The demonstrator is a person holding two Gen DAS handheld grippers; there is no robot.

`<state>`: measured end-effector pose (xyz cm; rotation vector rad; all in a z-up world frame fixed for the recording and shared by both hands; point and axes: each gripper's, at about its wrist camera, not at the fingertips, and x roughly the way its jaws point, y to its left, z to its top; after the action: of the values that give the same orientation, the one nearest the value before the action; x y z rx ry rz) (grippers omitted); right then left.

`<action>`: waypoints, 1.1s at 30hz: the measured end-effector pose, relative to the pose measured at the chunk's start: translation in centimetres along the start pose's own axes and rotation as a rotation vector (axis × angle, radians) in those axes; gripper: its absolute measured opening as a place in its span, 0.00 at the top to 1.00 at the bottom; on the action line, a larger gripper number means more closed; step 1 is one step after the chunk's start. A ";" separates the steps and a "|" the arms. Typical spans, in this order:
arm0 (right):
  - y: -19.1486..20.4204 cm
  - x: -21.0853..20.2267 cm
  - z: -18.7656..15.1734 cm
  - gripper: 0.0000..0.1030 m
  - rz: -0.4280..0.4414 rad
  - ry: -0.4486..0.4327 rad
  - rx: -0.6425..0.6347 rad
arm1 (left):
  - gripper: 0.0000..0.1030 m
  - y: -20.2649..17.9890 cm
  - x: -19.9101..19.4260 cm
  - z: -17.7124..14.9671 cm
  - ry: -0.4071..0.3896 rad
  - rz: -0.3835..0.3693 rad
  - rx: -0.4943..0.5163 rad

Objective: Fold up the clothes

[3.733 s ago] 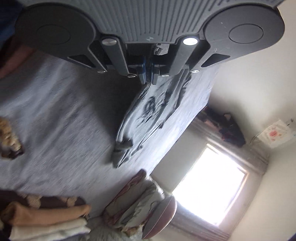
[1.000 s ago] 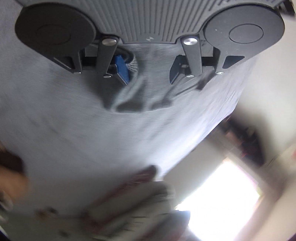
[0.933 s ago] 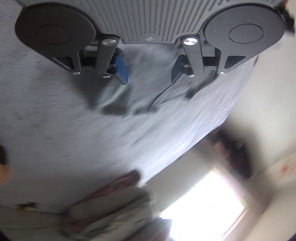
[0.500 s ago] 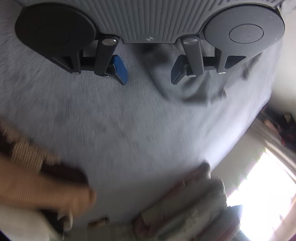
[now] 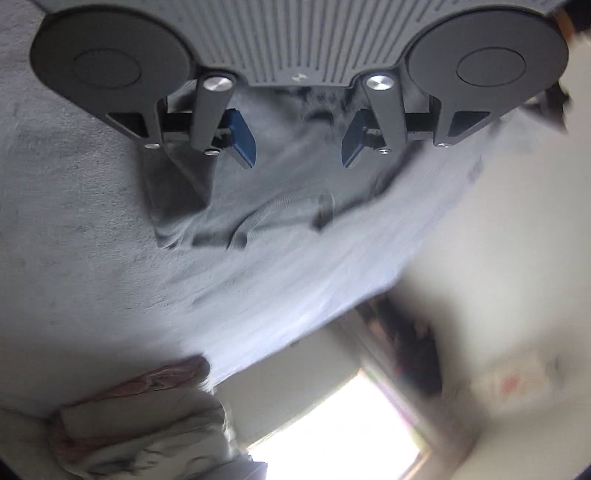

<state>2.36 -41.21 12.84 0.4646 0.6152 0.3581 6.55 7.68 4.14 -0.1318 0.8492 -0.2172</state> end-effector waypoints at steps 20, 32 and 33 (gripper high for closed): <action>0.2 3.2 -0.8 0.90 -0.381 0.035 -0.178 | 0.58 -0.4 -0.1 -0.1 0.012 0.009 0.018; -5.7 -1.1 0.4 0.91 -0.624 -0.086 0.024 | 0.49 -0.2 -0.1 0.0 -0.001 0.016 0.015; -6.2 -1.1 0.3 0.91 -0.636 -0.089 0.044 | 0.48 -0.2 -0.1 0.1 -0.004 0.019 0.018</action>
<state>2.84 -47.01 10.37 0.3035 0.6512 -0.2791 6.49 7.47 4.32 -0.1074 0.8440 -0.2067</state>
